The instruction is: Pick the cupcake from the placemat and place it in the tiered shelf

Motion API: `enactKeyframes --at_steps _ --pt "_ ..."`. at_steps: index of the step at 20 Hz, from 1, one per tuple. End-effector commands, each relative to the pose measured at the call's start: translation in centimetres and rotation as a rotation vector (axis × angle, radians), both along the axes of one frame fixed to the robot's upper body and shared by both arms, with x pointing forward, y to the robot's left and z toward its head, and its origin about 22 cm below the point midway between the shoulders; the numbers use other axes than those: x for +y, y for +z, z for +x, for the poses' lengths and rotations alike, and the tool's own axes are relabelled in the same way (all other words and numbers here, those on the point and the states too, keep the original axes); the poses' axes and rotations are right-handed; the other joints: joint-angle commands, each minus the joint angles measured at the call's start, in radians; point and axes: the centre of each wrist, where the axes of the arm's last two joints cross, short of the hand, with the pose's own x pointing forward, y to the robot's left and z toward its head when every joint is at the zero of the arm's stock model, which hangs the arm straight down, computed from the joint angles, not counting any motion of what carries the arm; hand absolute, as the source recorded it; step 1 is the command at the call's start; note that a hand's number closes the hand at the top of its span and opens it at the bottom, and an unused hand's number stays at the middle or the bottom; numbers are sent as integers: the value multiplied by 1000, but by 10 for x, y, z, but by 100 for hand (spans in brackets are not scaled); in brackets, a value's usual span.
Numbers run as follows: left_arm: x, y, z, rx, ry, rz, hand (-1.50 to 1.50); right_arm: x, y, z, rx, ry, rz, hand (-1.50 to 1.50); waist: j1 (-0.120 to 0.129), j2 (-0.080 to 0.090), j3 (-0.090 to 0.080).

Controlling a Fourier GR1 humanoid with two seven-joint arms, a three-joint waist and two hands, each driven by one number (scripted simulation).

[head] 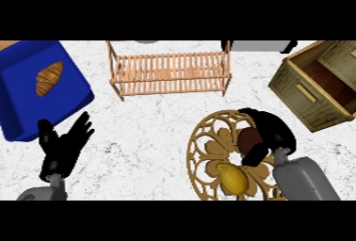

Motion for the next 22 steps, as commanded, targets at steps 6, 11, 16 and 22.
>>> enactKeyframes --at_steps 6,11,16,22 --pt "-7 2 -1 13 20 0 0 21 -23 -17 42 183 31 150 -4 8 4" --pt "1 -9 -5 17 9 -7 0 35 -7 -39 -55 204 111 150 -8 7 4" --pt "-1 -3 4 7 -12 4 0 137 13 -54 -121 274 116 150 11 9 4" --pt "-6 3 7 6 -63 4 0 199 54 -70 -225 245 208 150 62 9 4"
